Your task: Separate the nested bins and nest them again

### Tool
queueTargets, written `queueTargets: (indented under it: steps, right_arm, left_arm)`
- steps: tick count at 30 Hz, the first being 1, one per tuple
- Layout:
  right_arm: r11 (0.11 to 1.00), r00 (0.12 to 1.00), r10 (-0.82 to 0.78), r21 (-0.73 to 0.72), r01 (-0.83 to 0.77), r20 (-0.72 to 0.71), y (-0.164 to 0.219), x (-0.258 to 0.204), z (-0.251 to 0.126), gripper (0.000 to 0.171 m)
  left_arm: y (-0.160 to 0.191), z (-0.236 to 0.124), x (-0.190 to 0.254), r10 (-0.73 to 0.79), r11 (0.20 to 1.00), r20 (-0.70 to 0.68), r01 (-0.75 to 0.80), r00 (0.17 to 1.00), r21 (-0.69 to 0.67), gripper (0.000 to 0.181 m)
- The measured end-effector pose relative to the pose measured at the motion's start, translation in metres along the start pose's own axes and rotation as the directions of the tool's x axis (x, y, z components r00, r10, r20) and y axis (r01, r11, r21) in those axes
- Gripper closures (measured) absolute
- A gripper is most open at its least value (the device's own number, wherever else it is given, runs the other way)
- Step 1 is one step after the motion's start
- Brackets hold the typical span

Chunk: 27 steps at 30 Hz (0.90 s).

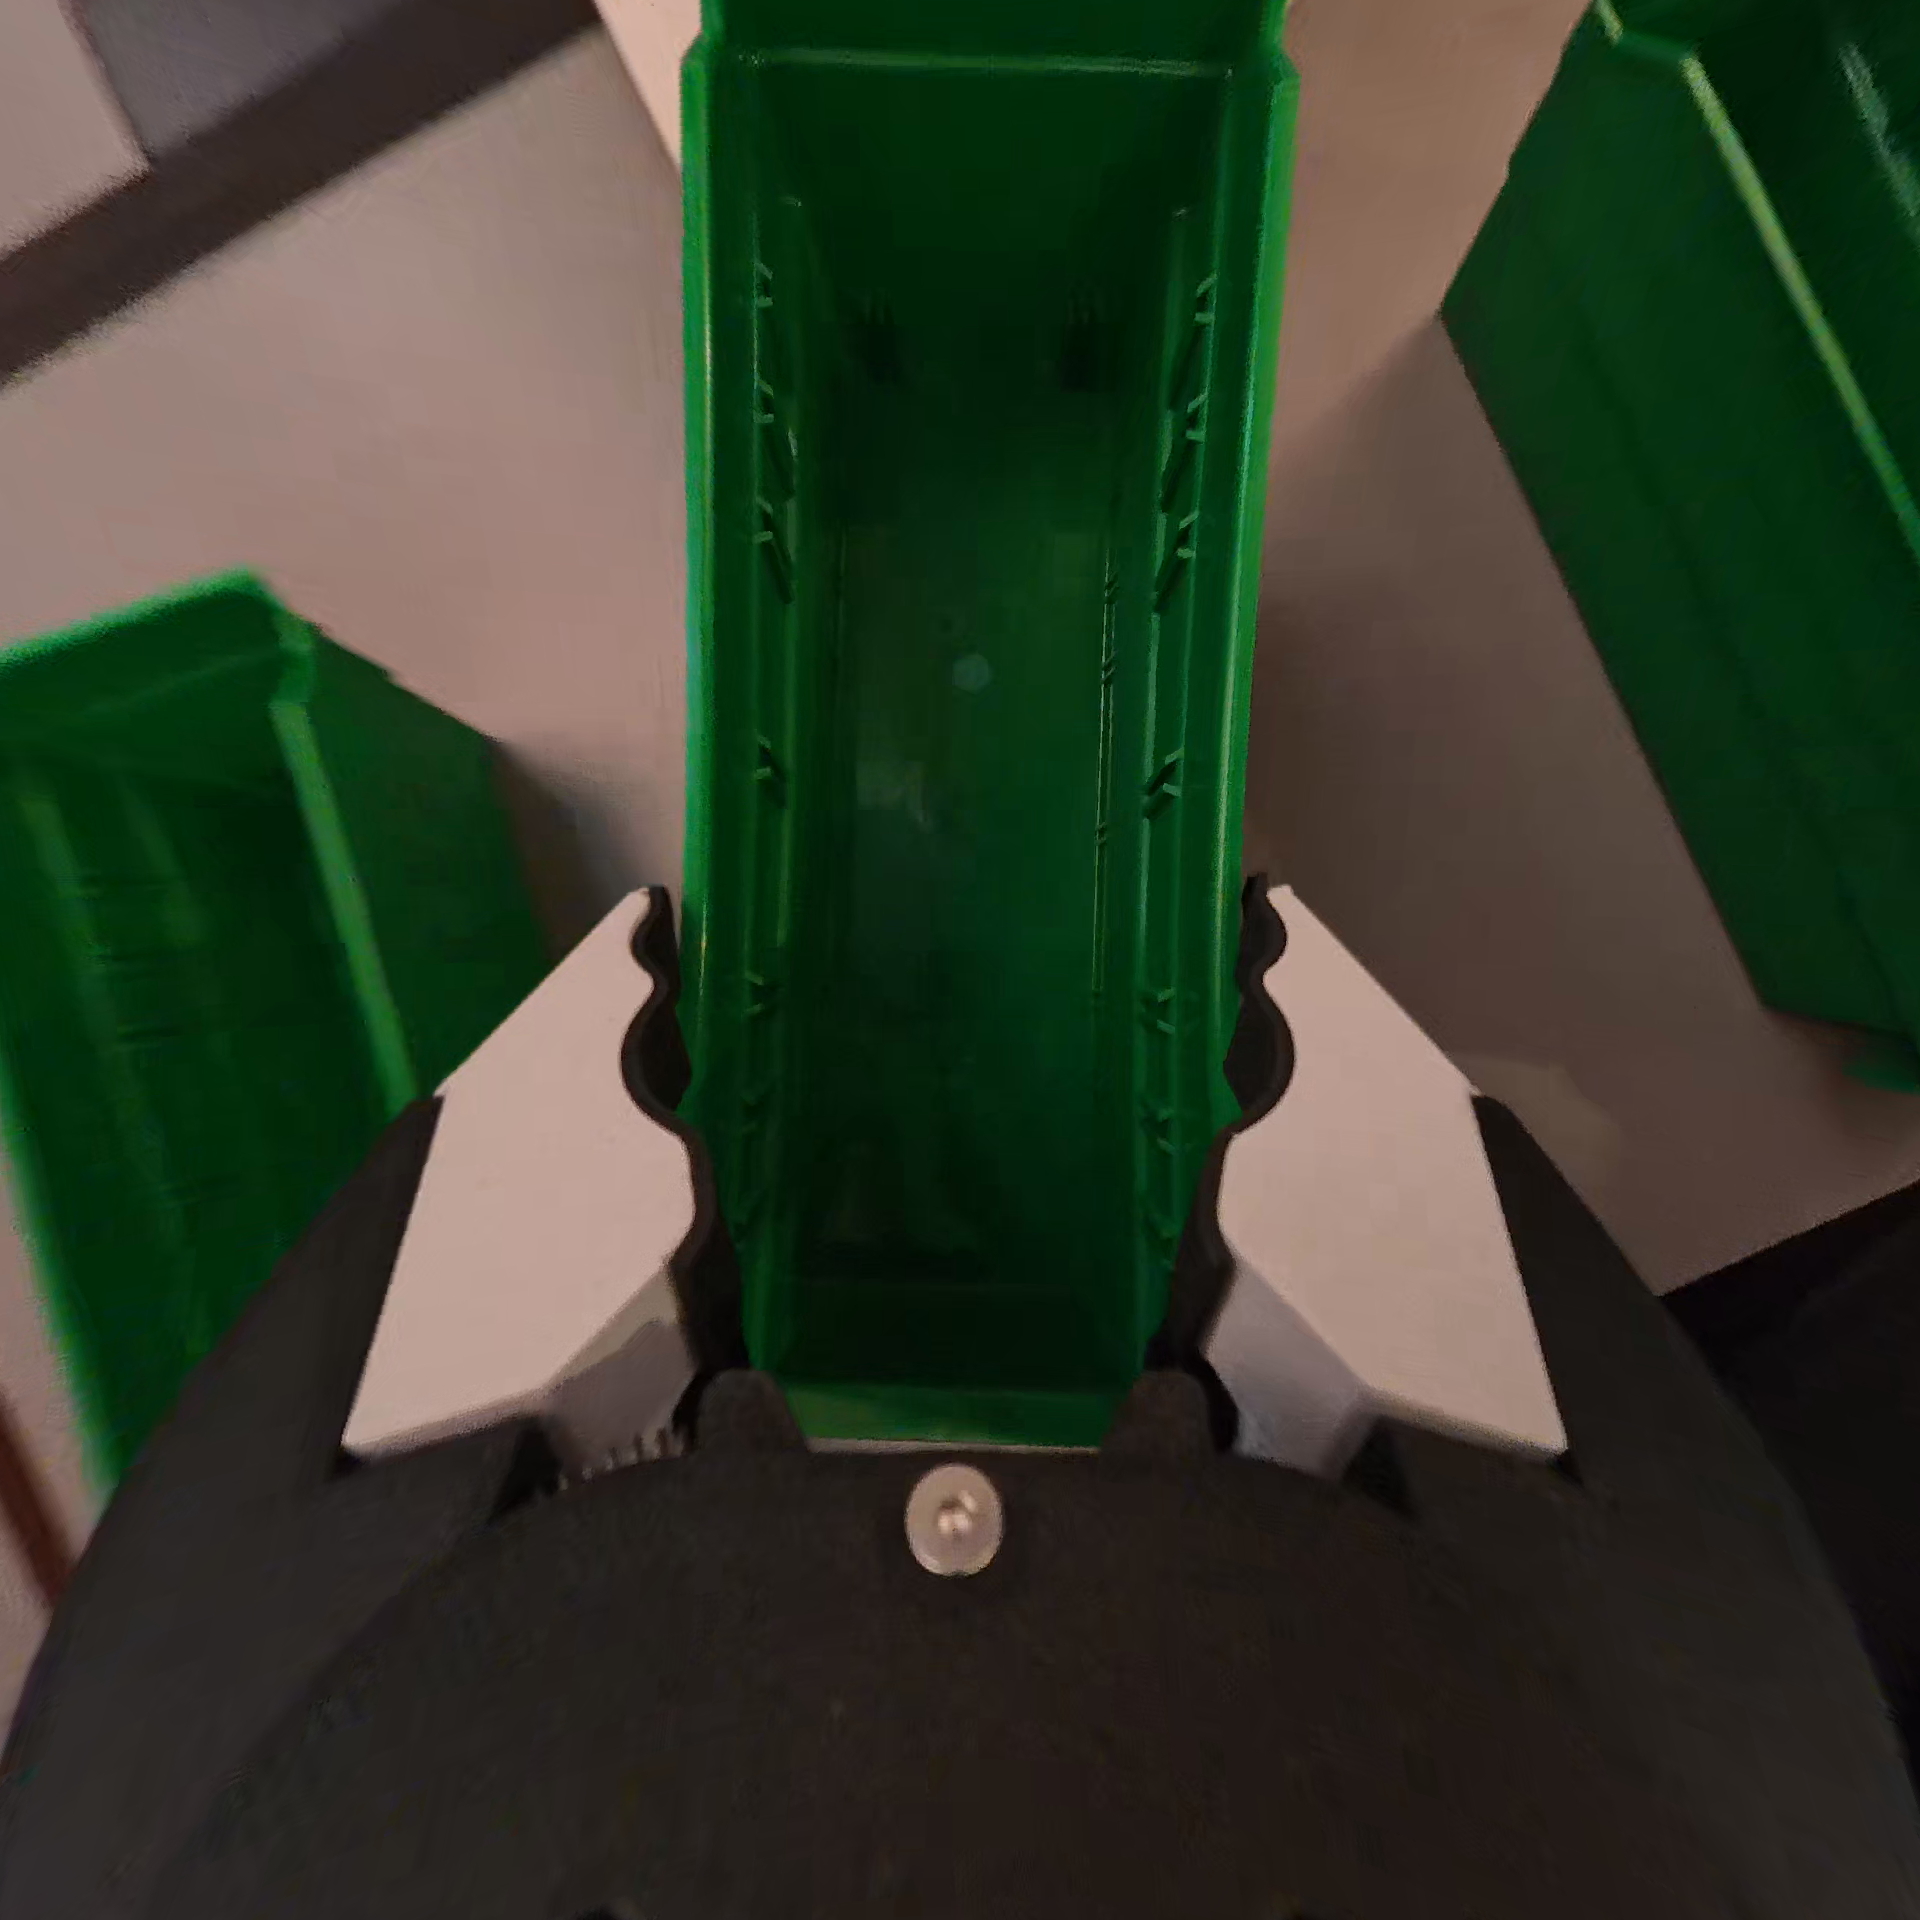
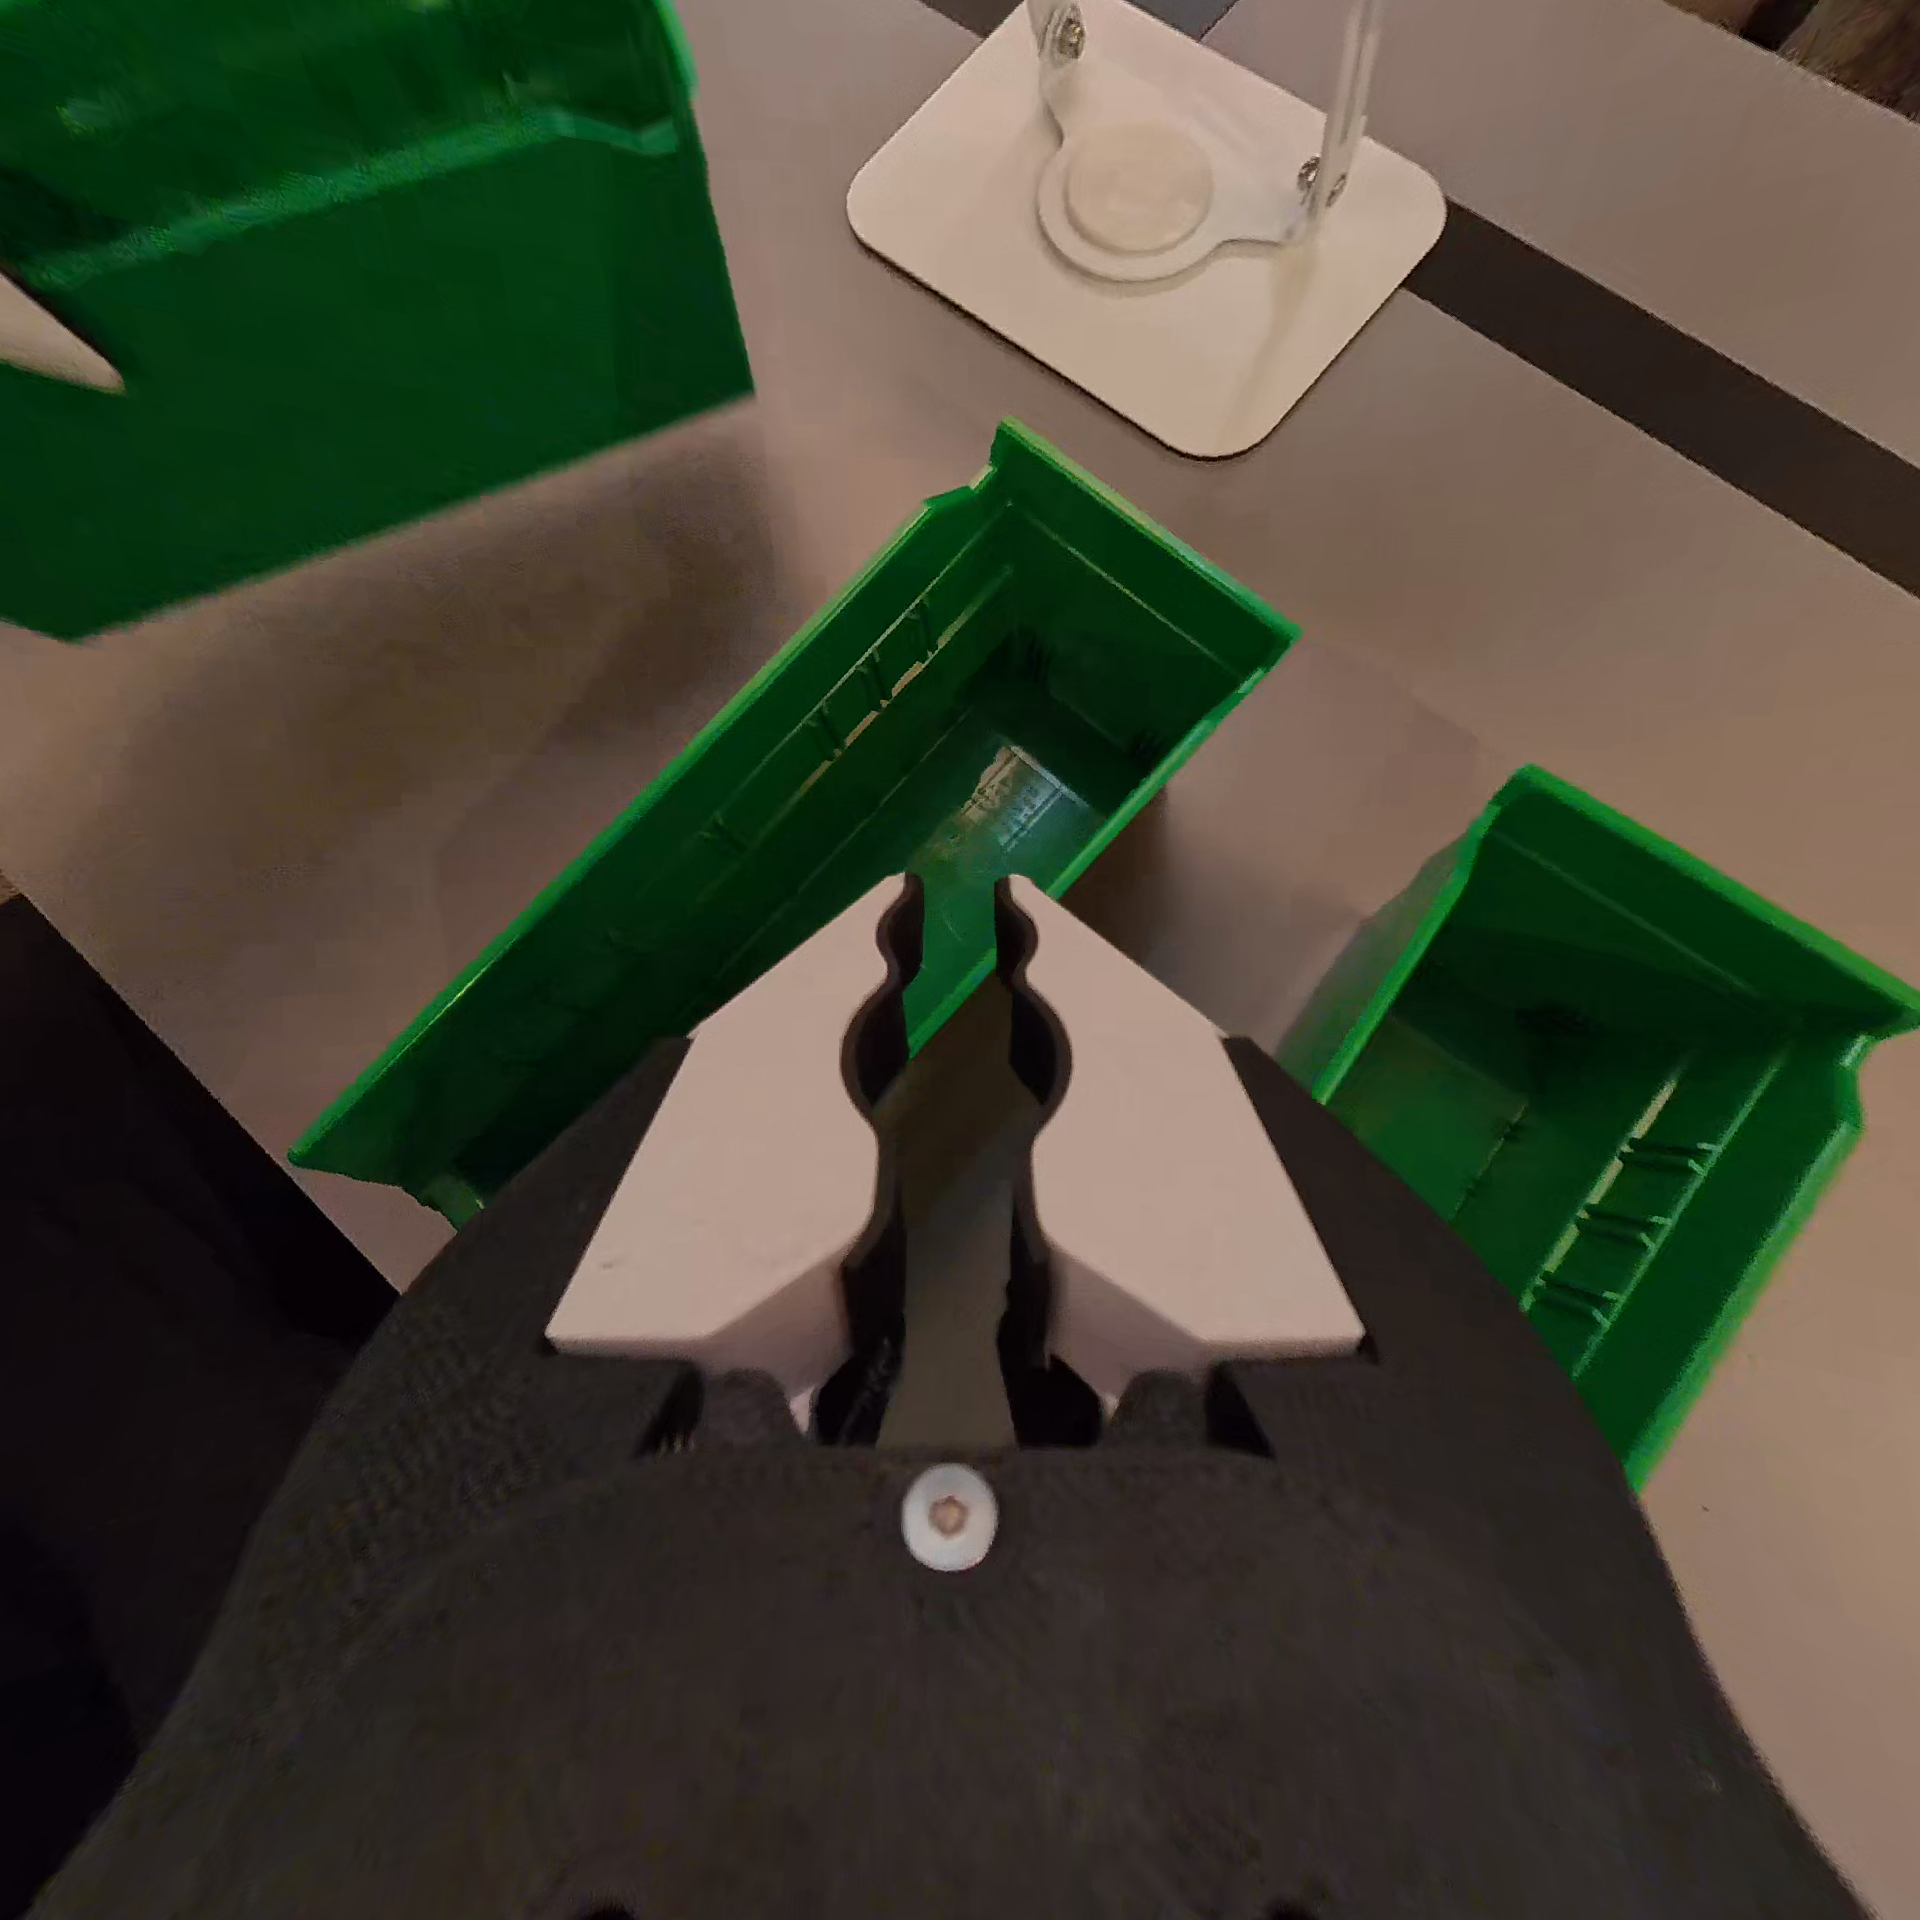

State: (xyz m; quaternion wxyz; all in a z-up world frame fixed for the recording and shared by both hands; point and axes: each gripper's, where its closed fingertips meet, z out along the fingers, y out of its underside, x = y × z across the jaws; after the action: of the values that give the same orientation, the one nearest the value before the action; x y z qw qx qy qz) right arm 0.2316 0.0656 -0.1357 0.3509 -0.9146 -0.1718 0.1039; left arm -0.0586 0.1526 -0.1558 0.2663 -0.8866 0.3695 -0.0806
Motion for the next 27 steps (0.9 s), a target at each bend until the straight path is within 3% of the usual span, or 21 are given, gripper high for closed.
queueTargets:
  steps: [6,11,15,17,21,24,27]
  right_arm:
    - [1.0,1.0,0.018,0.004,-0.018,-0.01,0.004,0.01,-0.006,0.159]
    - [1.0,1.0,0.025,0.008,-0.025,-0.007,0.003,0.012,-0.007,0.159]
    - [1.0,0.999,0.027,0.002,-0.027,-0.02,0.005,0.014,-0.009,0.152]
    - [0.999,0.999,0.044,-0.01,-0.044,-0.018,0.008,0.015,-0.009,0.135]
    - [0.995,0.996,0.085,-0.056,-0.084,0.017,0.014,0.002,-0.005,0.081]
    - [0.992,0.993,0.112,-0.064,-0.11,0.03,0.011,-0.017,0.005,0.041]
    - [0.986,0.99,0.14,-0.098,-0.137,0.017,0.012,-0.038,0.024,0.023]
  left_arm:
    - [0.022,0.045,0.025,-0.087,0.995,-0.037,0.085,0.996,-0.048,0.072]
    - [0.023,0.048,0.023,-0.221,0.975,0.011,0.221,0.975,0.028,0.063]
    - [0.021,0.041,0.043,-0.255,0.965,-0.065,0.259,0.965,0.051,0.057]
    - [0.027,0.038,0.053,-0.243,0.968,-0.099,0.247,0.965,0.032,0.048]
    - [0.027,0.023,0.067,-0.281,0.955,-0.274,0.296,0.92,0.016,0.056]
    - [0.029,0.008,0.057,-0.226,0.969,-0.261,0.244,0.938,0.037,0.058]
    - [0.026,-0.008,0.037,-0.181,0.977,-0.227,0.202,0.957,0.07,0.06]
